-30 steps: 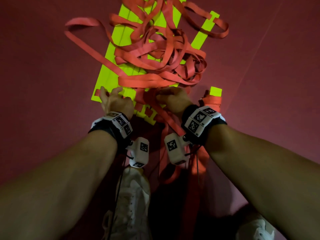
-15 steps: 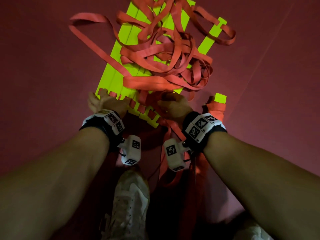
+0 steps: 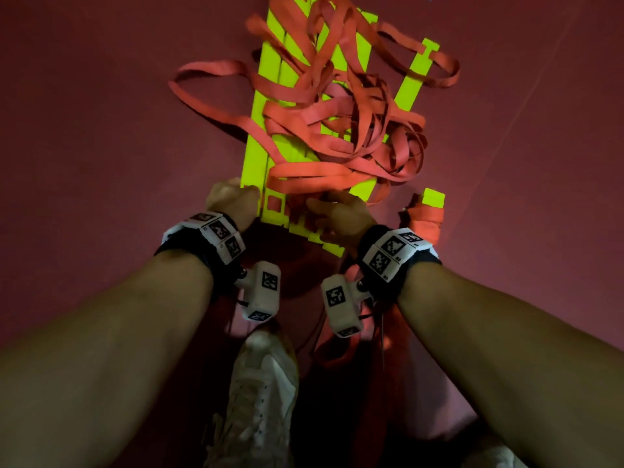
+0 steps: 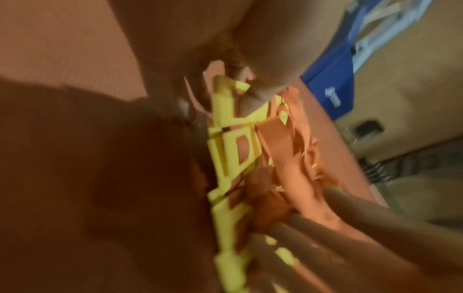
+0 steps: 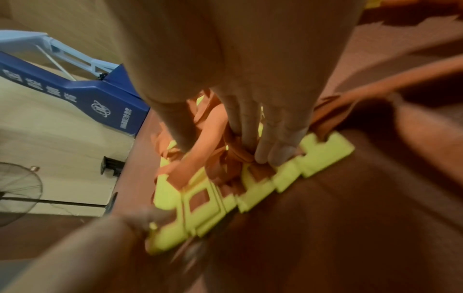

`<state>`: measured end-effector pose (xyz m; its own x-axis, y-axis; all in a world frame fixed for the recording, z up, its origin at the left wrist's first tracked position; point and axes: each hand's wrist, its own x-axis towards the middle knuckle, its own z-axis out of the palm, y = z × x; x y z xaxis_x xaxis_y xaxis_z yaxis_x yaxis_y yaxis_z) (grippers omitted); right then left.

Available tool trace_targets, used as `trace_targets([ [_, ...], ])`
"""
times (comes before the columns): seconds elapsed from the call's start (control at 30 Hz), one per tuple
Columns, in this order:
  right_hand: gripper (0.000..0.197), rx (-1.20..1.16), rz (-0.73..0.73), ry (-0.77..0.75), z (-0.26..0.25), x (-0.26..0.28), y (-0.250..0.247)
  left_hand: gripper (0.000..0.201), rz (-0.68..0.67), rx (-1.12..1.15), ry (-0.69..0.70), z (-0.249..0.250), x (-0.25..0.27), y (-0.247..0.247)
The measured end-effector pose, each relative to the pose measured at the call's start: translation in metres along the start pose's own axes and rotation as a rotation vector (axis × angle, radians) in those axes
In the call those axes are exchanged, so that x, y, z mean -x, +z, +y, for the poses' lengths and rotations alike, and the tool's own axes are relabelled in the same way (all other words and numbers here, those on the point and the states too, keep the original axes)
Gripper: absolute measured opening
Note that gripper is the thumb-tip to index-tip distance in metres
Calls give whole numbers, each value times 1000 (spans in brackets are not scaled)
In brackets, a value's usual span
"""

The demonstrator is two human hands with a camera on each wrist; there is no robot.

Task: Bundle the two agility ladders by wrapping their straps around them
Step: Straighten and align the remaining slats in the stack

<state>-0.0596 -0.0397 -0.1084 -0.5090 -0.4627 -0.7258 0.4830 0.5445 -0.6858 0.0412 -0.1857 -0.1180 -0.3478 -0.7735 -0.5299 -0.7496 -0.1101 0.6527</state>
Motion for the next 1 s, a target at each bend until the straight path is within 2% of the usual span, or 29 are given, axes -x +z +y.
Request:
trace_targets([
  [0.03,18,-15,-16,0,-3,3,3,23,-60,96,-1,4,5,-3],
  [0.1,37,-15,-29,-45,-12,9,12,21,-182,278,6,13,17,-8],
  [0.17,63,19,-12,-110,-22,10,17,10,-305,353,69,24,29,-8],
  [0.2,72,4,-1,-119,-28,11,17,14,-345,357,115,31,35,-9],
  [0.3,80,-78,32,-133,-54,23,7,16,-417,393,248,53,56,-8],
  [0.37,73,-110,75,-171,-73,35,-3,5,-457,439,312,67,70,-9],
  [0.4,61,-132,89,-195,-80,41,-9,6,-471,469,334,73,77,-9],
  [0.47,39,-180,92,-235,-96,56,-18,16,-496,493,375,85,87,-10],
  [0.57,27,-240,101,-278,-118,86,-30,39,-478,453,440,105,101,-14],
  [0.6,27,-253,103,-294,-125,96,-34,46,-471,428,461,112,108,-17],
  [0.67,29,-279,121,-328,-138,118,-41,46,-467,395,529,127,122,-23],
  [0.73,32,-278,185,-361,-148,140,-51,36,-480,383,585,142,137,-30],
  [0.8,38,-273,236,-394,-156,160,-64,16,-472,379,621,158,152,-38],
  [0.87,41,-293,210,-428,-162,180,-73,7,-443,409,647,173,167,-47],
  [1.0,41,-339,124,-482,-167,218,-84,20,-313,495,671,202,200,-57],
])
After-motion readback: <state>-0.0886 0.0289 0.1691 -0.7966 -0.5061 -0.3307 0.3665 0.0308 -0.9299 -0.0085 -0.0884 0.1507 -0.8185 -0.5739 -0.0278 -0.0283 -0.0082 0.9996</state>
